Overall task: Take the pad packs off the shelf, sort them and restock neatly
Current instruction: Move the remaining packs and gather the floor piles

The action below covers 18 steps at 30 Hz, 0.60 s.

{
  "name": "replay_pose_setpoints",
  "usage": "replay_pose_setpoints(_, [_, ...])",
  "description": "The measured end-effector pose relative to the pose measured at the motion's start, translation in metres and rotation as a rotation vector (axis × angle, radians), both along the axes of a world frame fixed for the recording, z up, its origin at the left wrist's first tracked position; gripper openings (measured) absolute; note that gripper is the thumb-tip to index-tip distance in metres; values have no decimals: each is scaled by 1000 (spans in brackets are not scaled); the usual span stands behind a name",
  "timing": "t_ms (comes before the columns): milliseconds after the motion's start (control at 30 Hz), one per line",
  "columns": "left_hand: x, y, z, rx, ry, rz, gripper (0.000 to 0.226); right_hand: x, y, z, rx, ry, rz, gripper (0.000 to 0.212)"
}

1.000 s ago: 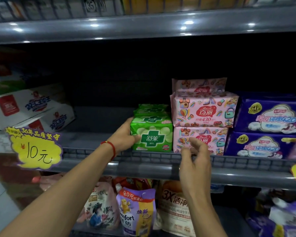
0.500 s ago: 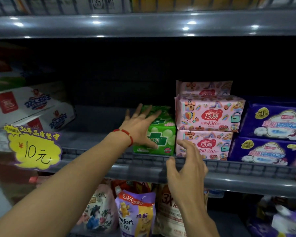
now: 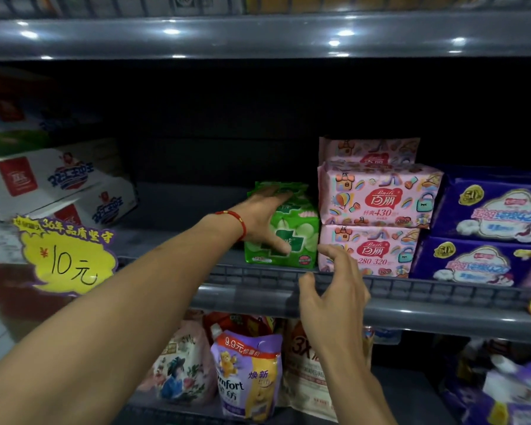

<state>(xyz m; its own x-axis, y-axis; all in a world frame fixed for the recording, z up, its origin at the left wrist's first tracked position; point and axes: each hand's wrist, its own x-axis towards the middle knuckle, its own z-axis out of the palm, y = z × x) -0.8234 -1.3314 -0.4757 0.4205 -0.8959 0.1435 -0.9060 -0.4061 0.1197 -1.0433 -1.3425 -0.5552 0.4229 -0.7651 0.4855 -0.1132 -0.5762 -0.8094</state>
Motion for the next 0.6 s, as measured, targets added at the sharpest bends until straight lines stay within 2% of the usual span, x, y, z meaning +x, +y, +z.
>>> replay_pose_setpoints(67, [2, 10, 3, -142, 121, 46, 127, -2, 1, 0, 0, -6, -6, 46])
replay_pose_setpoints(133, [1, 17, -2, -395, 367, 159, 116, -5, 0, 0, 9, -14, -8, 46])
replay_pose_setpoints(200, [1, 14, -15, -647, 775, 312, 101, -7, -2, 0, 21, -20, -9, 46])
replay_pose_setpoints(267, [-1, 5, -25, -772, 1248, 389, 78, -9, -3, 2, 47, -32, -7, 45])
replay_pose_setpoints(300, [-5, 2, -26, -807, 1399, 394, 66, -9, -4, 2, 56, -37, -7, 44])
replay_pose_setpoints(433, [-7, -2, -27, -909, 1534, 357, 48, -12, -10, 4, 58, -30, -11, 44])
replay_pose_setpoints(600, [2, -4, -7, -960, 1491, 376, 38, -16, -14, 6, 87, -29, 2, 42])
